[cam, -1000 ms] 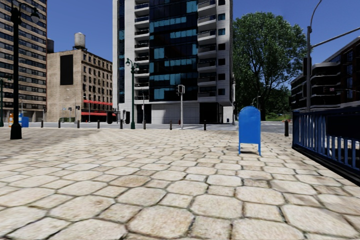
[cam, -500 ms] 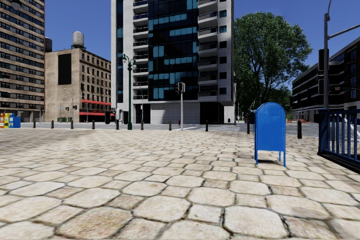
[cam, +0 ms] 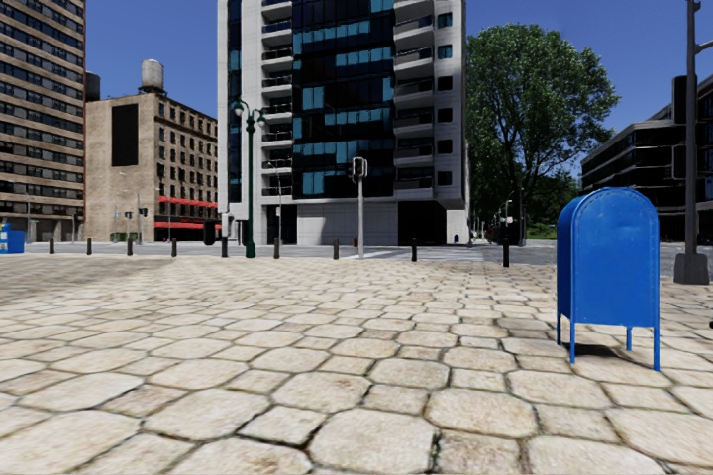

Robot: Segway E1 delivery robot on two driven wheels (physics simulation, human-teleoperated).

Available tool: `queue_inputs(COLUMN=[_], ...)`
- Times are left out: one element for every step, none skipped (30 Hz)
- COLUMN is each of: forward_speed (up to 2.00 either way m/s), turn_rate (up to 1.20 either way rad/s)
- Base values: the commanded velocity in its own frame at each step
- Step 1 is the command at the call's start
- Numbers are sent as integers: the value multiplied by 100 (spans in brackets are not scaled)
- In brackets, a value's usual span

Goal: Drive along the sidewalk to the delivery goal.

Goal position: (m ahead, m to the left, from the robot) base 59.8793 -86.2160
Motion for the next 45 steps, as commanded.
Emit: queue_inputs(forward_speed=[200,200,200,200,200,200,200,200,200,200,200,200,200,200,200,200,200,200,200,200,200,200,200,200,200,200,200,200,200,200,200,200,200,200,200,200,200,200,200,200,200,200,200,200,200], turn_rate=[-10,-12,-12,-14,-17,-17,-21,-23,-27,-27,-30,-32,-34,-34,-34,-34,-34,-34,-34,-34,-34,-34,-34,-34,-34,-34,-34,-34,-34,-34,-34,-34,-34,-34,-34,-34,-34,-34,-34,-34,-34,-34,-34,-34,-34])
